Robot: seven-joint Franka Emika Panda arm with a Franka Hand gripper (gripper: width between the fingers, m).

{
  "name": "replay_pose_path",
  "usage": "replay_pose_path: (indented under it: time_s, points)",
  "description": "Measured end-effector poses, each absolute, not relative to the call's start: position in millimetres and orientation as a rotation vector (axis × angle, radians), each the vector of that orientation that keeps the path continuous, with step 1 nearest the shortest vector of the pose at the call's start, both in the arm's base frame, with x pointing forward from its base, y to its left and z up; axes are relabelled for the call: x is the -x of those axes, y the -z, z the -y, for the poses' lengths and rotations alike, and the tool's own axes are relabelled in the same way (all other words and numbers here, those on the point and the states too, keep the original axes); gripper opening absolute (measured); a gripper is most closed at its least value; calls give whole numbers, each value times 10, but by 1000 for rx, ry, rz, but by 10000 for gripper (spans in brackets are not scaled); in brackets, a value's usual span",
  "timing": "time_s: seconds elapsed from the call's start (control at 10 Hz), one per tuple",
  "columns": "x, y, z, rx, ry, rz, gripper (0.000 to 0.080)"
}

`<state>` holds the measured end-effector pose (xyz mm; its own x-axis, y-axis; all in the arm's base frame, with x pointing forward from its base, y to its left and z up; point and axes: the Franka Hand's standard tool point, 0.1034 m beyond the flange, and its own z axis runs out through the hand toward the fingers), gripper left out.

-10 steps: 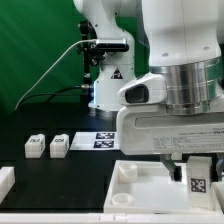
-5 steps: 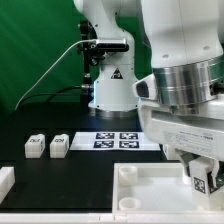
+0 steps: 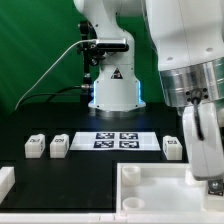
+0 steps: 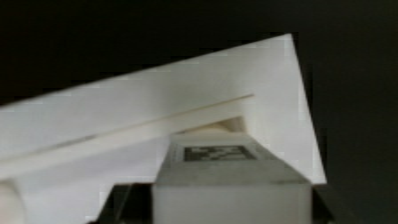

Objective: Assemble one leg

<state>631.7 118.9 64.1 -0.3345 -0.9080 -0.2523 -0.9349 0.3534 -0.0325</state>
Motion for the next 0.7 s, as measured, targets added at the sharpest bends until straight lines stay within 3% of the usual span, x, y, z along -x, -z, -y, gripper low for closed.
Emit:
replay_pose_path:
  time_s: [0.2,0.3,0.4,0.5,0.7]
  points:
    - [-6314,-635,-1187,1689,-169,-2367,291]
    - [-6314,-635,-1188,1719,-165,-2345,468]
    - [-6307,-639,-1179,1833,-154,-2257,468]
    - [-6293,-660,-1162,2072,-149,-2039,620]
    - [-6310,-692,-1152,2331,-137,-1734,643]
